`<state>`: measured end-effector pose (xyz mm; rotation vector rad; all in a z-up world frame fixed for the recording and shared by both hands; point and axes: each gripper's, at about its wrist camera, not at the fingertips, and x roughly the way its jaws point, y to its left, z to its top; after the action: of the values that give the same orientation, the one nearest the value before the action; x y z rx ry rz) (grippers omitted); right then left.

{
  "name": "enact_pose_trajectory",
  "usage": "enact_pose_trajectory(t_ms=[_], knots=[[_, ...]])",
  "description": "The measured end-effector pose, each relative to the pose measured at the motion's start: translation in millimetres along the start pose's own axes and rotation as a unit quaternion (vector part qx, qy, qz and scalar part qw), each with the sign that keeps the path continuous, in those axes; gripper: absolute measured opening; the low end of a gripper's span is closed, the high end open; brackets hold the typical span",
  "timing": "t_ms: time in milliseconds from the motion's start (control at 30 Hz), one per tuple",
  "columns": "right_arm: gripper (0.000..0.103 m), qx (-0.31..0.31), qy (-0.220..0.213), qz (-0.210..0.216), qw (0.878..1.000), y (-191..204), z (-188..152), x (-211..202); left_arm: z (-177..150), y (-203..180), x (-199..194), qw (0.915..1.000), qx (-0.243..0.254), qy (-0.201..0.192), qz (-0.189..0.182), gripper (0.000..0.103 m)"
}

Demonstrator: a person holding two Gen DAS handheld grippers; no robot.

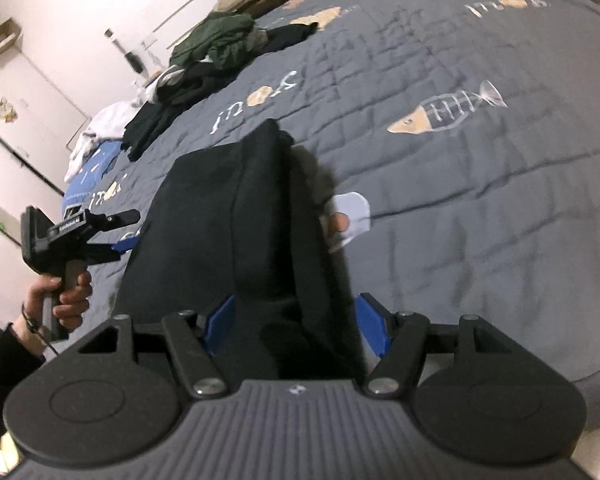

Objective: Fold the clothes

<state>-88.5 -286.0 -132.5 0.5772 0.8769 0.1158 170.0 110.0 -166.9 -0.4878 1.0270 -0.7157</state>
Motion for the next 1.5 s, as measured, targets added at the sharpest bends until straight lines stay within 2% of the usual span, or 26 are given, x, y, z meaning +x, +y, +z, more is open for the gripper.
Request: enact_pose_trajectory(t_ms=[167, 233, 400, 467, 500, 600, 633, 700, 833, 900, 1000, 1100, 1167, 1267, 1300, 1333, 1367, 1433, 1500], knots=[[0.066, 0.021, 0.026, 0.019, 0.999, -21.6, -2.8, 6.1, 3.3, 8.2, 33.5, 0.9989, -0.015, 0.034, -0.028, 0.082], [0.066, 0.032, 0.039, 0.030, 0.998, -30.0, -3.4, 12.1, 4.5, 9.2, 46.0, 0.9981, -0.020, 0.045, -0.037, 0.085], [0.069, 0.079, 0.073, 0.106, 0.988, -50.8, -1.3, 28.0, 7.3, 12.2, 55.4, 0.9972, -0.022, 0.052, -0.048, 0.089], [0.073, 0.088, 0.091, 0.135, 0.983, -55.0, -1.0, 33.1, 8.0, 14.2, 55.0, 0.9969, -0.020, 0.055, -0.052, 0.089], [0.078, 0.084, 0.102, 0.142, 0.981, -55.5, -1.4, 36.6, 8.2, 15.1, 55.0, 0.9968, -0.018, 0.057, -0.053, 0.089], [0.090, 0.087, 0.126, 0.139, 0.978, -57.2, -2.9, 53.7, 8.3, 16.9, 56.6, 0.9966, -0.018, 0.058, -0.056, 0.090], [0.097, 0.092, 0.130, 0.140, 0.977, -57.4, -3.4, 59.4, 8.0, 16.8, 57.4, 0.9966, -0.018, 0.057, -0.057, 0.091], [0.103, 0.102, 0.128, 0.149, 0.975, -53.3, -5.3, 70.3, 7.9, 16.4, 59.4, 0.9966, -0.016, 0.056, -0.057, 0.092], [0.103, 0.081, 0.138, 0.159, 0.974, -30.5, -6.7, 85.0, 9.5, 15.1, 61.3, 0.9965, -0.015, 0.059, -0.057, 0.092], [0.103, 0.068, 0.162, 0.191, 0.966, -15.5, -8.5, 85.1, 10.9, 11.8, 59.3, 0.9964, -0.013, 0.064, -0.054, 0.092], [0.103, 0.013, 0.177, 0.161, 0.971, 4.1, -12.1, 87.5, 10.8, 8.3, 56.9, 0.9957, 0.006, 0.073, -0.056, 0.092], [0.103, 0.056, 0.172, 0.157, 0.971, -8.7, -16.0, 98.5, 12.5, 8.9, 61.9, 0.9952, 0.001, 0.077, -0.060, 0.092], [0.103, 0.092, 0.162, 0.161, 0.969, -16.1, -17.8, 103.0, 12.9, 5.6, 69.9, 0.9959, 0.002, 0.072, -0.055, 0.098], [0.103, 0.085, 0.149, 0.144, 0.974, -4.2, -23.2, 101.8, 12.1, -4.1, 81.6, 0.9970, 0.018, 0.064, -0.040, 0.102], [0.101, 0.085, 0.145, 0.141, 0.976, -0.4, -25.1, 99.9, 12.0, -7.7, 81.8, 0.9970, 0.025, 0.063, -0.037, 0.100], [0.097, 0.089, 0.142, 0.142, 0.976, 1.7, -26.3, 97.5, 11.7, -8.5, 81.9, 0.9969, 0.027, 0.063, -0.037, 0.092], [0.094, 0.093, 0.141, 0.144, 0.975, 2.7, -27.0, 95.1, 11.3, -9.2, 81.9, 0.9969, 0.030, 0.063, -0.037, 0.088], [0.075, 0.100, 0.138, 0.148, 0.974, 4.6, -27.4, 90.3, 10.6, -10.7, 82.0, 0.9967, 0.034, 0.064, -0.037, 0.078], [0.071, 0.104, 0.136, 0.152, 0.973, 2.1, -26.9, 89.1, 9.8, -12.1, 82.0, 0.9964, 0.039, 0.065, -0.038, 0.079]])
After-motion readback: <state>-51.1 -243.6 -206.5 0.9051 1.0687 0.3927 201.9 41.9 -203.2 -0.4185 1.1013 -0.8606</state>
